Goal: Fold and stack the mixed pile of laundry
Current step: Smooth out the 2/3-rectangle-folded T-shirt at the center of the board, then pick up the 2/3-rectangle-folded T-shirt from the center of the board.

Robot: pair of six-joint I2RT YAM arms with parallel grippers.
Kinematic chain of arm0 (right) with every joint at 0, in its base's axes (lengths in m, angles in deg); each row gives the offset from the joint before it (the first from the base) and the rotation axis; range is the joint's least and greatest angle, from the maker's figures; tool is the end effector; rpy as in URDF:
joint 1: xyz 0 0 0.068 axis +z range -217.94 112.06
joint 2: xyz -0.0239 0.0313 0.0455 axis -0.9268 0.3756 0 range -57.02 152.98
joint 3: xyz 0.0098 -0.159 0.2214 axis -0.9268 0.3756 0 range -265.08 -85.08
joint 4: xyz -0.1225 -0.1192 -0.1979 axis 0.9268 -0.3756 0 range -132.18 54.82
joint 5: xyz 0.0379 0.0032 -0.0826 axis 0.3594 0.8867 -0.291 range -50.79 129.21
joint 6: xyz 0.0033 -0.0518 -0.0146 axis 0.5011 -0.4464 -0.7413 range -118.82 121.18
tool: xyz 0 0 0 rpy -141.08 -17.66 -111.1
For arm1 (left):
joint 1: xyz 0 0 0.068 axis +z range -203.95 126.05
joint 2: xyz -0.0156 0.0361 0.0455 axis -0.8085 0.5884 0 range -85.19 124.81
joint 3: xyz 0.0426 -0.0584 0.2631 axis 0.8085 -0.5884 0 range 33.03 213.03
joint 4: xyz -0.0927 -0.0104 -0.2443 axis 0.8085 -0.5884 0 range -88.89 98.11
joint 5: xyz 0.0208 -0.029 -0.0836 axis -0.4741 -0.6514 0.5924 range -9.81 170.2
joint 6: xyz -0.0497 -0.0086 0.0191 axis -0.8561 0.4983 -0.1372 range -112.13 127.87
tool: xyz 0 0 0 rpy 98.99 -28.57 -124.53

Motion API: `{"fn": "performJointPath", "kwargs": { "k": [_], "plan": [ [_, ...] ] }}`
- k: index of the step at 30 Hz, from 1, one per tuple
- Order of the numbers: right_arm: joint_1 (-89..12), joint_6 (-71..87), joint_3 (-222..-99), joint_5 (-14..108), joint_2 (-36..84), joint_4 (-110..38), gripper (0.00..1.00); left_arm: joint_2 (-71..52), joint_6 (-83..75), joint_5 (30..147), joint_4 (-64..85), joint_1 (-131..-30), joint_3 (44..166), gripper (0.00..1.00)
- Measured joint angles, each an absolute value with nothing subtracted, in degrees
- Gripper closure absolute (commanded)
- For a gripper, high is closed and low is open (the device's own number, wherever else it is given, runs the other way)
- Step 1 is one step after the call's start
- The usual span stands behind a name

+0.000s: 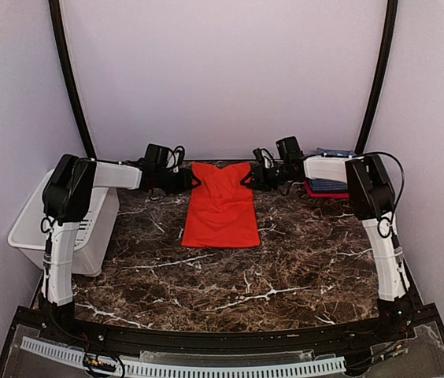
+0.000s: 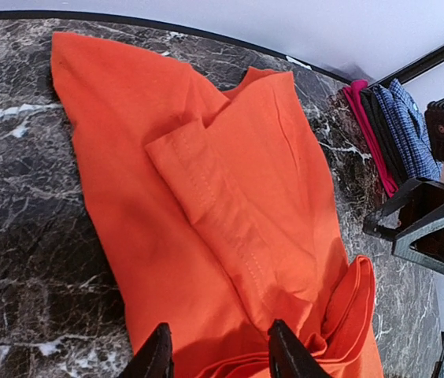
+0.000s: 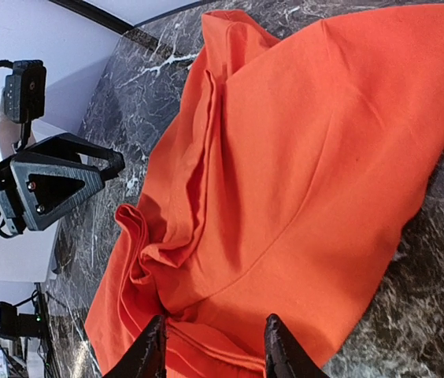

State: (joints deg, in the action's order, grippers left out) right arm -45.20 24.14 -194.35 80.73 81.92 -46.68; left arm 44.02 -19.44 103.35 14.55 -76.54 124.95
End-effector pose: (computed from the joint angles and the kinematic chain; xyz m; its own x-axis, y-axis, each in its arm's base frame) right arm 0.4866 0.2295 0.1515 -0.8514 -0.0401 -0.5230 -0.4535 0.5574 0.6955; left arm 0.4654 -0.2088 0.1627 -0.7256 -0.1549 -0.6705 0.3736 0.7295 -0.5729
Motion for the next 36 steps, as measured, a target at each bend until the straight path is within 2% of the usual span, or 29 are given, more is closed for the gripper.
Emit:
{"fn": "performJointPath", "kwargs": {
  "k": [4,10,14,21,29,33,36],
  "plan": [
    [-45.63,23.73,-187.36,80.14,76.37,-47.12,0.59,40.5,-19.46,102.76,12.67,-76.06,120.69,0.59],
    [-45.37,24.16,-166.84,80.14,59.6,-46.18,0.59,24.26,-20.34,101.47,11.38,-76.94,103.18,0.59],
    [-43.58,24.21,-157.44,80.09,53.02,-44.98,0.6,16.24,-21.32,100.23,11.08,-79.25,94.2,0.6],
    [-39.47,24.8,-146.16,79.46,52.26,-44.28,0.6,13.71,-23.83,99.09,11.05,-84.56,83.64,0.62],
    [-36.78,26.79,-142.92,78.91,52.26,-41.07,0.62,13.16,-26.92,98.63,13.9,-87.43,79.0,0.64],
    [-36.17,27.44,-142.62,78.61,52.94,-38.6,0.66,13.51,-27.59,98.48,14.94,-87.67,78.9,0.68],
    [-36.1,27.97,-143.1,79.06,54.38,-36.43,0.71,14.34,-27.79,98.35,16.21,-87.73,79.05,0.76]
  ]
}}
